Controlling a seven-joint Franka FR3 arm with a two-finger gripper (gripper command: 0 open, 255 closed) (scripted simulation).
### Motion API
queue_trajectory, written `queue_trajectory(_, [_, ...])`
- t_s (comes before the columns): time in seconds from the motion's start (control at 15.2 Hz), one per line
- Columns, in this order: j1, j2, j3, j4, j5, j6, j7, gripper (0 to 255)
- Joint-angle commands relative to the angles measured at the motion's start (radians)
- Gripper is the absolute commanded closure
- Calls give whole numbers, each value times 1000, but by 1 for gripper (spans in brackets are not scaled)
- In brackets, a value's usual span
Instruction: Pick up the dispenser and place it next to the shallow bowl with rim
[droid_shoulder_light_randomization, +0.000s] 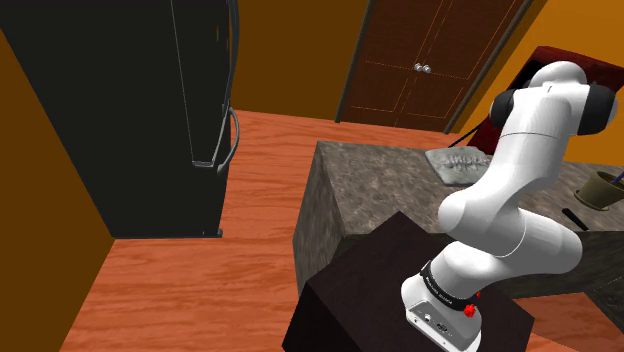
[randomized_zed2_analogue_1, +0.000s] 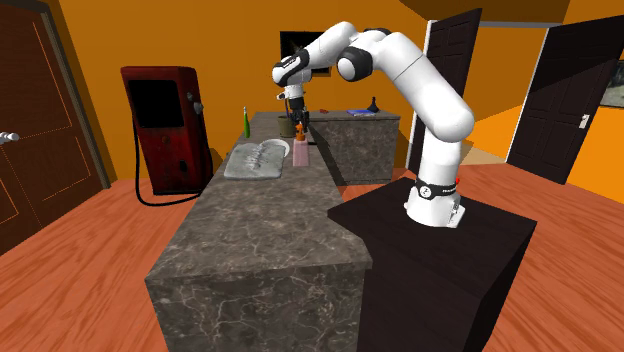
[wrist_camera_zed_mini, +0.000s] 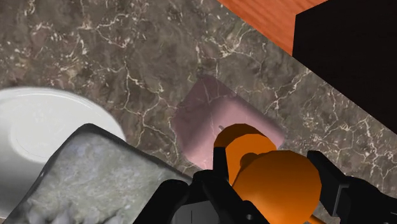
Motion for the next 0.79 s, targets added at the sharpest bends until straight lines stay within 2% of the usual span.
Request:
queue_trajectory(0.0, [2,8,4,-15,5,22,-2,255])
queue_trajectory(0.59, [2,14,6,-23,8,35,-3,255])
queue_trajectory(0.66, [2,14,6,-23,8,35,-3,0])
queue_trajectory(0.73, [2,14,6,-23,8,35,-3,0])
